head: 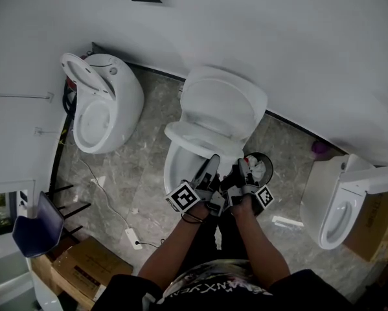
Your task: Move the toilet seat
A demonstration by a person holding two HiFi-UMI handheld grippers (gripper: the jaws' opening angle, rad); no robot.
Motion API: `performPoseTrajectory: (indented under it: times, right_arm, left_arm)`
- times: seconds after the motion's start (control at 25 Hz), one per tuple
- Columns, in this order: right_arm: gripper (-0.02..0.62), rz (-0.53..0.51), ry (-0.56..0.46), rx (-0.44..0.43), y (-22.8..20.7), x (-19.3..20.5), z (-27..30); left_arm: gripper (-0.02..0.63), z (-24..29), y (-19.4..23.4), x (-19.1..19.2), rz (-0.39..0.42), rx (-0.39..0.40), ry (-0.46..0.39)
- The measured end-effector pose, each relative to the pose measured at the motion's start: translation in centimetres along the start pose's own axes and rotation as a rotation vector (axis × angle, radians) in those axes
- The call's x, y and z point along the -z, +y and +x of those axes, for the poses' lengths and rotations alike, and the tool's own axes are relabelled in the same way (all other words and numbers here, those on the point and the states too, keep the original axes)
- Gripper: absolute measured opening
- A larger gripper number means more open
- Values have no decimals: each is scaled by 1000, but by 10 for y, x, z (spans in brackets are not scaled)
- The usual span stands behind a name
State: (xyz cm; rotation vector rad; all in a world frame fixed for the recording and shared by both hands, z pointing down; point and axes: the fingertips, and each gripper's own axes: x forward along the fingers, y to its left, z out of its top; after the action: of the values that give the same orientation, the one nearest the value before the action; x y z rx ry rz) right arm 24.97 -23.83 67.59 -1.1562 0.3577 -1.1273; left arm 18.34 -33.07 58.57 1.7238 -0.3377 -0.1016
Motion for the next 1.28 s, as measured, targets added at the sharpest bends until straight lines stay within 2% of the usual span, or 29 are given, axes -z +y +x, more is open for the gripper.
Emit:
performPoseTrajectory:
  times: [0.2, 0.32, 0.48, 0.64, 1.28]
  right_arm:
    - [156, 5, -4, -9, 11, -9, 14]
    - [158, 4, -3, -19, 18, -12, 23]
    - [153, 6, -10, -31, 26, -17, 29]
    - [152, 9, -16, -44, 32, -21, 37]
    - [146, 27, -51, -72, 45, -35, 63]
  left_arm:
    - [186, 25, -8, -5, 1, 27, -4]
    - [183, 40, -13, -10, 31, 50, 0]
    - [178, 52, -13, -10, 48, 30, 16]
    - [178, 69, -22, -15, 88, 77, 25]
    - [176, 108, -21, -23, 117, 78, 69]
